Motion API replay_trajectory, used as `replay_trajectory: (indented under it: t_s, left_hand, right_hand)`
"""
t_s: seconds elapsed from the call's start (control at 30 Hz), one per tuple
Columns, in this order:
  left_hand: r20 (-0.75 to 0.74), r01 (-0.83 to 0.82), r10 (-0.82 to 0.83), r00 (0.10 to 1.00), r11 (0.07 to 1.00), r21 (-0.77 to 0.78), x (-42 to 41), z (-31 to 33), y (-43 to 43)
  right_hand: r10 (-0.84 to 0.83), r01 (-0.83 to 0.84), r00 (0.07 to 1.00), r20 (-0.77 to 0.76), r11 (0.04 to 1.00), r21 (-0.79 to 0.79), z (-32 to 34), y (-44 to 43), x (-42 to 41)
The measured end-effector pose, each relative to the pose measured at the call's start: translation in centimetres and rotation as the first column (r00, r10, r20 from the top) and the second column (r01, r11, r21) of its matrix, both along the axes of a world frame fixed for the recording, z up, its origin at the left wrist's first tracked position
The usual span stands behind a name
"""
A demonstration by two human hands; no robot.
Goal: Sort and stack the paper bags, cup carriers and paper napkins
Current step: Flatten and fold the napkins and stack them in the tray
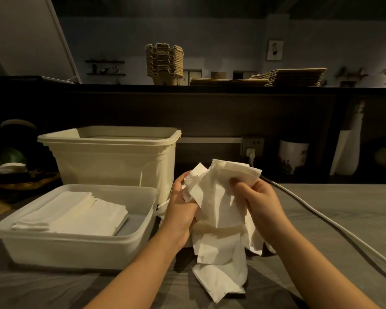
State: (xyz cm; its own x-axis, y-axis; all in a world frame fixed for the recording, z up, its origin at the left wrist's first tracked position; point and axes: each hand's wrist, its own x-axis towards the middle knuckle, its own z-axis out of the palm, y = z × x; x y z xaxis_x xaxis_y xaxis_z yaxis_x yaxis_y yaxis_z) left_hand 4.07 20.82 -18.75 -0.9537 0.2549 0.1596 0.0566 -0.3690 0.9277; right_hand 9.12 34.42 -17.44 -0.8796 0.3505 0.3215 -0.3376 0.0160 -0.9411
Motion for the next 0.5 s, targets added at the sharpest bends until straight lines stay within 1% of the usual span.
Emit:
replay_trajectory:
  t_s: [0.07,0.17,0.23,0.3,0.4,0.5]
  left_hand:
    - [0.016,0.008,-0.008,1.0,1.0,0.015,-0.03,0.04,-0.14]
    - [0.019,0.016,-0.016,1.0,0.999,0.028,0.07,0.16,-0.2]
    - [0.024,0.006,-0.006,1.0,1.0,0.03,0.04,0.2,-0.2]
    - [0.035,-0.01,0.009,0.999,1.0,0.027,0.01,0.19,-0.17]
    - [0.032,-0.019,0.018,0.999,1.0,0.024,0.07,0.28,-0.11]
    - [0.026,-0.013,0.012,1.0,0.999,0.033,0.18,0.36,-0.12]
  right_hand:
    - [0.053,-0.053,0.998,0.041,0.998,-0.016,-0.18,-0.08,-0.06]
    - [0.18,-0.172,0.981,0.075,0.98,-0.103,-0.18,0.01,-0.03]
    - [0.237,-0.222,0.968,0.086,0.963,-0.152,-0.02,0.15,0.06]
    - [0.254,-0.237,0.962,0.105,0.96,-0.152,0.01,0.29,0.06]
    - [0.261,-0.245,0.951,0.165,0.963,-0.109,-0.13,0.22,0.03]
    - [0.221,-0.212,0.953,0.207,0.975,-0.066,-0.26,0.17,0.0]
